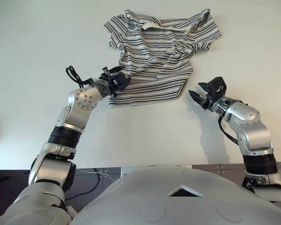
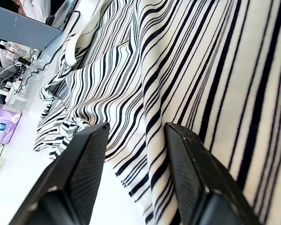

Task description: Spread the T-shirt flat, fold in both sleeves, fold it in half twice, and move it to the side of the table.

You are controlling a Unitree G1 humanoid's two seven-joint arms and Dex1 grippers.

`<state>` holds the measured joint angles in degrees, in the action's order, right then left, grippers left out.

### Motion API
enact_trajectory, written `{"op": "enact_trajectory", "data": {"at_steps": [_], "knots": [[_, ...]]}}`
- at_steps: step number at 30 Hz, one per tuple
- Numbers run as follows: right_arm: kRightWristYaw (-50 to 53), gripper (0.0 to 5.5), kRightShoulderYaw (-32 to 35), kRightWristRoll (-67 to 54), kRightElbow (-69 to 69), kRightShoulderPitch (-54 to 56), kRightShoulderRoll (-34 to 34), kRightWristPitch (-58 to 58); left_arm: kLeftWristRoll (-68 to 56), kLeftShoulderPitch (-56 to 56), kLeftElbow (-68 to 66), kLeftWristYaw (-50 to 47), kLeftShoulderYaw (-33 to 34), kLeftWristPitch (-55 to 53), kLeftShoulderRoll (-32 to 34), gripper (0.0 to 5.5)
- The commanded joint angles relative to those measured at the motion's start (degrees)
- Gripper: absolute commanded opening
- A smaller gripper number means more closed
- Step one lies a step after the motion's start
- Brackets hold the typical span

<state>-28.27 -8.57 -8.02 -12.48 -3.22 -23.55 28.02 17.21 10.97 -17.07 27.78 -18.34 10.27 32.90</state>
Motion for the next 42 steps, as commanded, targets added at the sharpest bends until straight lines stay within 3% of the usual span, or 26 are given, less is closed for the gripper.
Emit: {"op": "enact_trajectory", "data": {"at_steps": [1,11,17,24,30,35,39,42], "knots": [[0.62,2.37,-1.25,1.27,1.93,3.12,1.15,-0.19,2.96,-1.58,-3.65,1.2,-2.05,-1.78,0.33,2.17],[2.11,2.37,-4.47,6.06,17.69,10.71,5.23,-7.25,3.66,0.02,-6.5,0.46,-3.22,-0.63,-0.59,2.17],[1.93,2.37,-3.0,5.99,17.0,12.88,5.33,-7.45,3.4,-0.43,-6.54,0.62,-3.43,-0.55,-0.55,2.17],[-1.4,2.37,-12.18,14.3,27.2,16.41,3.51,-4.55,3.71,-0.62,-6.26,0.16,-4.03,-1.17,-1.5,2.17],[-14.74,2.37,-13.39,12.82,12.36,10.2,-10.33,0.83,5.19,-3.59,-1.41,-0.42,-3.79,-2.88,-0.14,2.17],[-23.09,2.37,-8.45,9.5,-6.8,-2.81,-25.46,4.98,4.08,-10.36,12.82,0.56,-2.04,-7.32,0.37,2.17],[-20.95,2.37,-0.75,5.87,-18.65,-13.44,-27.49,10.74,4.26,-17.73,23.77,3.33,-1.79,-10.7,3.01,2.17],[-17.04,2.37,5.03,1.37,-22.65,-9.98,-21.74,14.92,2.82,-20.84,29.33,4.62,-0.99,-13.66,2.92,2.17]]}}
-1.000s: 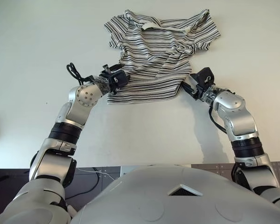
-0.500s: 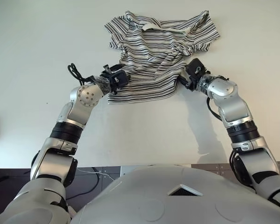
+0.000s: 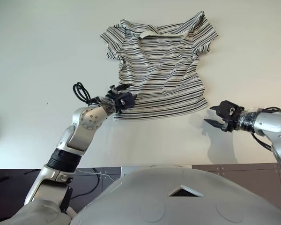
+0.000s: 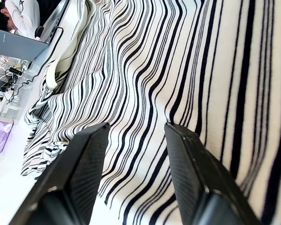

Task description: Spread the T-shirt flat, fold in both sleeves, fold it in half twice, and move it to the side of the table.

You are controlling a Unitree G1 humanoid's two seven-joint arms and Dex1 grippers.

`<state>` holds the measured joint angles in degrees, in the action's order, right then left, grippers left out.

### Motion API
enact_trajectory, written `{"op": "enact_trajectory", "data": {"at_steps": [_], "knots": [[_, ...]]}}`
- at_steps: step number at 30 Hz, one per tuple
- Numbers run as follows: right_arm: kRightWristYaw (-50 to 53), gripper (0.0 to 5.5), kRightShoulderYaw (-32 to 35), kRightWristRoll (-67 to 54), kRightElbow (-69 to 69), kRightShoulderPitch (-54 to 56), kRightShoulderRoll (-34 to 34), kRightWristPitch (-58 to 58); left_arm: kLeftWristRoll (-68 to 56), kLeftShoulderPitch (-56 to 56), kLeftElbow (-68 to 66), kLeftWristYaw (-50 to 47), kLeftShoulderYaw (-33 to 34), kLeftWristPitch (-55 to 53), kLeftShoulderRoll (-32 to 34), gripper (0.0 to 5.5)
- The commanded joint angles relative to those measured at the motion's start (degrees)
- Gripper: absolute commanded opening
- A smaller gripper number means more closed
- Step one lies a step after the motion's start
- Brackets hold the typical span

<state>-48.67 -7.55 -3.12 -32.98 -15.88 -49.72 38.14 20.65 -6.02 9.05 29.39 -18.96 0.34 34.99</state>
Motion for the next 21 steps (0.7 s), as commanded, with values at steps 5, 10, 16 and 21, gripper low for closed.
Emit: {"op": "enact_trajectory", "data": {"at_steps": [5,10,16,21], "knots": [[9.34,2.37,2.19,-4.4,4.99,13.08,12.24,4.96,-2.09,-3.07,4.88,5.39,0.14,-5.46,1.04,2.17],[11.69,2.37,-7.19,4.52,18.29,5.01,9.14,-4.5,-3.15,-3.72,4.58,7.1,-0.92,-5.13,0.62,2.17],[0.34,2.37,11.71,-10.83,-6.51,-11.88,-0.5,-0.93,-12.53,-16.47,17.42,9.9,4.38,-8.72,3.36,2.17],[6.72,2.37,18.07,-27.26,-9.69,11.07,6.97,11.6,-29.52,-12.89,27.34,14.91,14.71,-17.95,4.01,2.17]]}}
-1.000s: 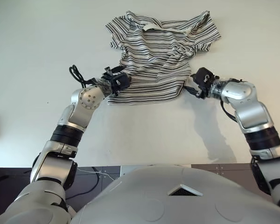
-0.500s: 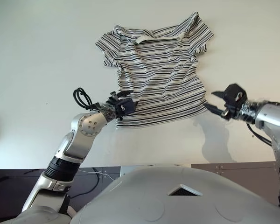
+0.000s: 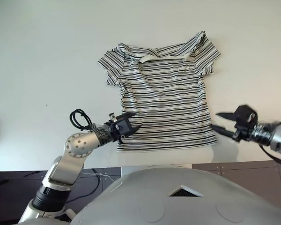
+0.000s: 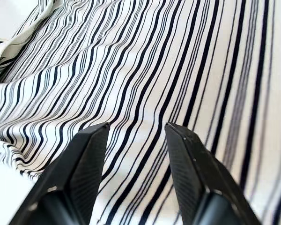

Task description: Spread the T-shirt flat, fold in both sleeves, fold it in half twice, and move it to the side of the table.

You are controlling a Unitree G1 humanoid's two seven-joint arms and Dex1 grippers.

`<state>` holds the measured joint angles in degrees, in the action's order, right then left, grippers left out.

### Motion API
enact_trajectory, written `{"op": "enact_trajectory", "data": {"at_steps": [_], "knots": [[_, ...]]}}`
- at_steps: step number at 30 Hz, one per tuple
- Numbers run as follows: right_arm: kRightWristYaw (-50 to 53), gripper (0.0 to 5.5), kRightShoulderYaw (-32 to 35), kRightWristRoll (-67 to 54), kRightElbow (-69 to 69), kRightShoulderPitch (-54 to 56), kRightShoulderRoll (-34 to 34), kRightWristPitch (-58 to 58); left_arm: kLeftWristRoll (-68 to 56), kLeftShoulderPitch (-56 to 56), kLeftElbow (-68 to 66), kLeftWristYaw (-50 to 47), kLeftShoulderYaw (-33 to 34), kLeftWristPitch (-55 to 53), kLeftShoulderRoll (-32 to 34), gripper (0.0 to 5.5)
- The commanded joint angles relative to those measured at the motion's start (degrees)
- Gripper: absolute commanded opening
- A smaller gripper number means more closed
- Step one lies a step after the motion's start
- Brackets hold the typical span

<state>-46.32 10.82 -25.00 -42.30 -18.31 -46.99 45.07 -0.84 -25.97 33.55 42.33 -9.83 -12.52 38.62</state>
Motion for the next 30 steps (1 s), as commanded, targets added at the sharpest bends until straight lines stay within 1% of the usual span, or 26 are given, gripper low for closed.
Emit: {"op": "enact_trajectory", "data": {"at_steps": [1,3,4,5,6,8,10,12,13,14,16,17,18,19,20,21,23,24,26,28,30], "knots": [[6.28,2.37,-5.26,-1.69,3.04,17.5,5.56,3.25,-10.93,11.3,2.33,1.99,6.35,-6.78,-0.79,2.17],[10.68,2.37,-16.3,7.67,14.85,24.88,9.43,-1.18,-14.88,20.2,-0.94,1.92,6.33,-8.81,-3.67,2.17],[12.65,2.37,-20.99,12.1,22.14,27.77,11.74,-4.07,-14.56,25.09,-4.96,1.81,5.29,-8.6,-4.95,2.17],[13.84,2.37,-25.09,15.83,30.4,30.18,14.5,-7.57,-11.44,30.0,-12.41,1.44,3.14,-6.5,-5.81,2.17],[14.64,2.37,-28.19,18.93,38.1,31.65,16.66,-11.04,-4.07,34.15,-22.56,0.5,-1.37,-1.27,-5.14,2.17],[14.7,2.37,-32.02,22.91,46.66,31.56,18.11,-16.11,5.74,37.83,-38.46,-0.33,-8.41,7.16,-4.41,2.17],[12.93,2.37,-32.5,23.1,44.97,27.34,16.38,-17.24,10.11,36.16,-45.24,-0.44,-12.25,11.99,-3.94,2.17],[10.47,2.37,-32.49,21.88,37.63,20.67,12.94,-17.17,12.1,30.79,-44.5,0.16,-14.27,14.95,-2.28,2.17],[9.38,2.37,-32.37,21.23,33.25,17.28,11.15,-16.95,11.84,27.9,-42.48,0.62,-14.36,15.78,-1.3,2.17],[8.03,2.37,-31.46,19.85,27.25,12.87,8.66,-16.24,10.36,23.9,-37.59,1.41,-13.48,15.25,0.27,2.17],[6.08,2.37,-27.77,17.01,15.85,4.55,3.64,-14.85,7.63,15.75,-26.83,2.22,-10.54,14.1,4.45,2.17],[6.28,2.37,-24.66,15.62,11.98,2.85,2.79,-13.68,6.96,13.27,-22.84,1.95,-8.62,13.31,5.85,2.17],[7.02,2.37,-21.18,13.85,10.01,4.48,3.4,-12.38,5.62,12.68,-19.76,1.36,-6.49,11.58,6.05,2.17],[8.1,2.37,-18.22,11.7,9.91,8.77,5.26,-10.71,3.05,13.49,-17.1,0.76,-4.55,8.39,5.01,2.17],[8.48,2.37,-16.68,9.8,11.79,14.87,7.49,-9.75,0.02,15.28,-14.59,0.64,-3.22,5.14,3.62,2.17],[8.41,2.37,-16.85,9.62,14.37,19.8,8.89,-10.01,-1.89,17.54,-13.17,0.66,-2.75,2.51,2.2,2.17],[5.57,2.37,-22.96,15.32,23.57,26.47,9.37,-17.12,-2.13,23.62,-15.1,0.78,-3.82,0.89,-0.46,2.17],[3.86,2.37,-27.11,19.77,29.93,28.56,8.77,-22.34,-0.69,26.7,-18.08,1.04,-5.04,1.78,-1.26,2.17],[1.66,2.37,-32.75,26.08,42.61,32.55,8.92,-29.98,1.6,30.99,-24.41,2.17,-7.52,4.06,-2.64,2.17],[0.41,2.37,-33.59,27.93,48.38,33.96,8.99,-33.99,2.53,31.4,-27.1,4.94,-10.58,6.7,-2.88,2.17],[-1.91,2.37,-30.78,25.49,45.19,32.09,7.24,-36.19,3.35,29.31,-26.92,6.49,-12.96,9.13,-2.64,2.17]]}}
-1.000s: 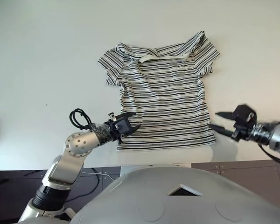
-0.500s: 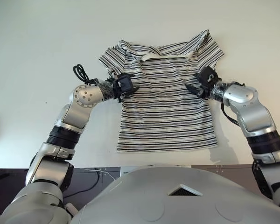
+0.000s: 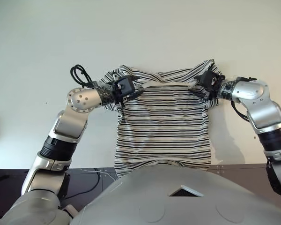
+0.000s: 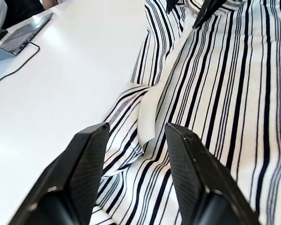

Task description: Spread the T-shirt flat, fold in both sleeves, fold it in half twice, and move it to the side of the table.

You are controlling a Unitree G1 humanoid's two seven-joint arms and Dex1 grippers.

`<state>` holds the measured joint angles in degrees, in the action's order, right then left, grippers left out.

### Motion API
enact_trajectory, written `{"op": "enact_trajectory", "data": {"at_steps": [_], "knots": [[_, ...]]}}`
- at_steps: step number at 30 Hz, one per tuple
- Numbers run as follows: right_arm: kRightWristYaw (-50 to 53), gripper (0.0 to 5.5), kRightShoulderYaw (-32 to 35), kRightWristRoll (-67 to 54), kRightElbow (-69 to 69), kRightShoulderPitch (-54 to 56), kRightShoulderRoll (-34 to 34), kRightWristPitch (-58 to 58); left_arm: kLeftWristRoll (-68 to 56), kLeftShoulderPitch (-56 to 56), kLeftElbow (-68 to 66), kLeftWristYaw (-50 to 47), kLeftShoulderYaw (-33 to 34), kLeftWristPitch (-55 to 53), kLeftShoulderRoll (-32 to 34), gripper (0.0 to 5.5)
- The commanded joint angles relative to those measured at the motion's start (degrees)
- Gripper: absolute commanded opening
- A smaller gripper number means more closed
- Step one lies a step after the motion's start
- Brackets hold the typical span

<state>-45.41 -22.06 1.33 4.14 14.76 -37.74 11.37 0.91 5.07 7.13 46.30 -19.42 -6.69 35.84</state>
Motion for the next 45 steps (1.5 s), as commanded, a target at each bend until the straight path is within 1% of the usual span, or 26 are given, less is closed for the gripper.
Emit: {"op": "enact_trajectory", "data": {"at_steps": [1,2,4,5,7,11,14,16,17,18,19,20,22,24,25,26,27,28,30,32,37,41,45], "knots": [[-4.35,2.37,3.28,-1.64,-3.9,-2.62,-3.76,-4.09,1.47,-3.09,0.35,2.43,-3.82,3.66,-0.18,2.17],[-5.18,2.37,3.55,-0.81,-5.26,-3.74,-5.43,-6.23,1.35,-4.1,1.19,1.87,-3.98,3.51,-0.74,2.17],[-5.31,2.37,1.04,4.77,-3.25,-3.59,-7.19,-11.87,1.41,-5.22,2.6,0.98,-4.24,2.83,-1.75,2.17],[-3.87,2.37,-0.37,7.72,-0.17,-1.92,-5.96,-13.56,2.17,-5.22,2.38,0.76,-4.88,2.85,-2.23,2.17],[-2.28,2.37,-1.46,9.83,5.77,2.05,-2.2,-14.79,4.72,-5.16,0.79,0.54,-6.61,3.7,-2.46,2.17],[-0.34,2.37,-1.09,10.84,17.62,10.75,3.5,-17.58,6.07,-7.61,-0.61,1.68,-8.79,4.74,-1.75,2.17],[0.36,2.37,1.05,9.5,29.16,21.68,8.95,-17.43,6.32,-8.39,-1.74,1.81,-9.38,5.31,-1.43,2.17],[4.74,2.37,2.89,9.53,41.23,29.3,12.91,-18.13,6.47,-8.41,-2.88,1.8,-9.52,5.7,-1.41,2.17],[9.81,2.37,6.06,7.93,47.73,33.19,15.3,-17.16,6.4,-8.43,-3.25,1.84,-9.65,5.7,-1.49,2.17],[16.48,2.37,10.57,5.24,52.81,36.01,17.1,-16.66,6.43,-8.42,-3.52,1.76,-9.83,5.63,-1.69,2.17],[21.63,2.37,14.65,2.54,56.08,37.52,18.17,-15.67,6.56,-8.36,-3.67,1.5,-9.94,5.71,-1.92,2.17],[22.95,2.37,16.05,1.81,56.35,36.17,18.16,-16.47,6.62,-7.89,-3.85,0.82,-9.59,5.94,-2.37,2.17],[20.01,2.37,16.33,0.96,49.62,29.26,17.17,-16.99,6.27,-6.5,-4.66,-1.49,-7.96,5.56,-3.99,2.17],[12.68,2.37,16.1,-3.39,30.56,18.39,15.08,-11.94,5.37,-5.64,-4.41,-3.67,-6.01,4.48,-5.53,2.17],[8.02,2.37,14.56,-7.27,16.78,11.1,13.17,-6.98,5.41,-4.85,-4.13,-4.42,-5.09,4.21,-5.68,2.17],[4.42,2.37,12.98,-9.98,6.42,5.44,11.69,-3.03,5.37,-4.04,-3.89,-4.78,-4.32,3.96,-5.7,2.17],[1.36,2.37,10.64,-11.53,-1.09,0.33,10.33,-0.33,5.25,-2.84,-3.81,-4.81,-3.49,3.9,-5.47,2.17],[-0.63,2.37,8.17,-11.48,-5.75,-4.16,9.24,0.68,5.19,-1.26,-4.11,-4.4,-2.97,4.07,-5.17,2.17],[-2.33,2.37,4.88,-10.13,-10.25,-9.19,8.43,1.7,4.87,0.85,-4.88,-3.21,-2.42,4.64,-4.68,2.17],[-1.66,2.37,2.29,-8.47,-13.43,-12.36,9.26,3.12,4.48,3.09,-6.7,-2.0,-2.27,5.08,-4.95,2.17],[0.17,2.37,-1.27,-6.14,-17.09,-14.22,10.72,7.55,6.38,8.1,-16.52,0.39,-4.19,8.21,-5.66,2.17],[-2.0,2.37,-5.69,-4.21,-18.22,-14.64,9.62,8.42,9.34,13.5,-28.32,-0.87,-6.16,13.72,-8.6,2.17],[-3.94,2.37,-7.55,-3.39,-17.64,-14.44,8.26,8.78,9.17,19.57,-37.63,-3.46,-5.18,19.06,-13.18,2.17]]}}
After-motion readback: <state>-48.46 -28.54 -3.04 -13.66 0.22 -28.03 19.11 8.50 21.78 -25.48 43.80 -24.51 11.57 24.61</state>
